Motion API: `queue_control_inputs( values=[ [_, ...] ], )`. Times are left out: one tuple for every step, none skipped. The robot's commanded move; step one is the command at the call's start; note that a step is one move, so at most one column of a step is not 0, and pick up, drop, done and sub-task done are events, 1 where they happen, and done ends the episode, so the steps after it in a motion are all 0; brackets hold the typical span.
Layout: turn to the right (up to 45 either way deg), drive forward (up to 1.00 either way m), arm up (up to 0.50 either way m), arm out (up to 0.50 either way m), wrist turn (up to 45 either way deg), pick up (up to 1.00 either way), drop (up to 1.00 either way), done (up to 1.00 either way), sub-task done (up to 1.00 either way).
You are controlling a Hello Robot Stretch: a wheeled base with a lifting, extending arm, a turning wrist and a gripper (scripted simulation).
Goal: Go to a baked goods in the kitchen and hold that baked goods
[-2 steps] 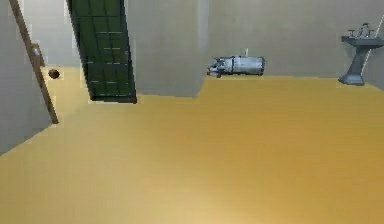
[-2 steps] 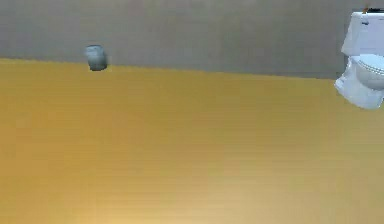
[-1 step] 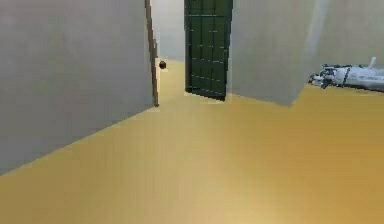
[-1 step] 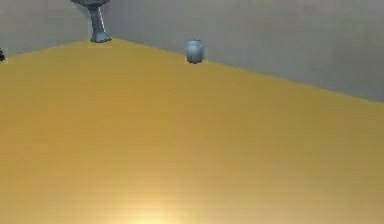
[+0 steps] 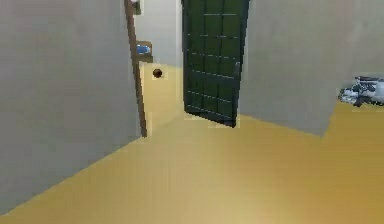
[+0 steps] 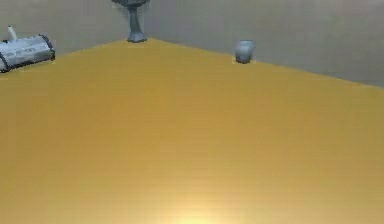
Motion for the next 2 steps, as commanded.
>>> queue_control_inputs(
  values=[
    [0.0,1.0,0.0,0.0,0.0,0.0,0.0,0.0,0.0],
    [-3.0,0.0,0.0,0.0,0.0,0.0,0.0,0.0,0.0]
  ],
)
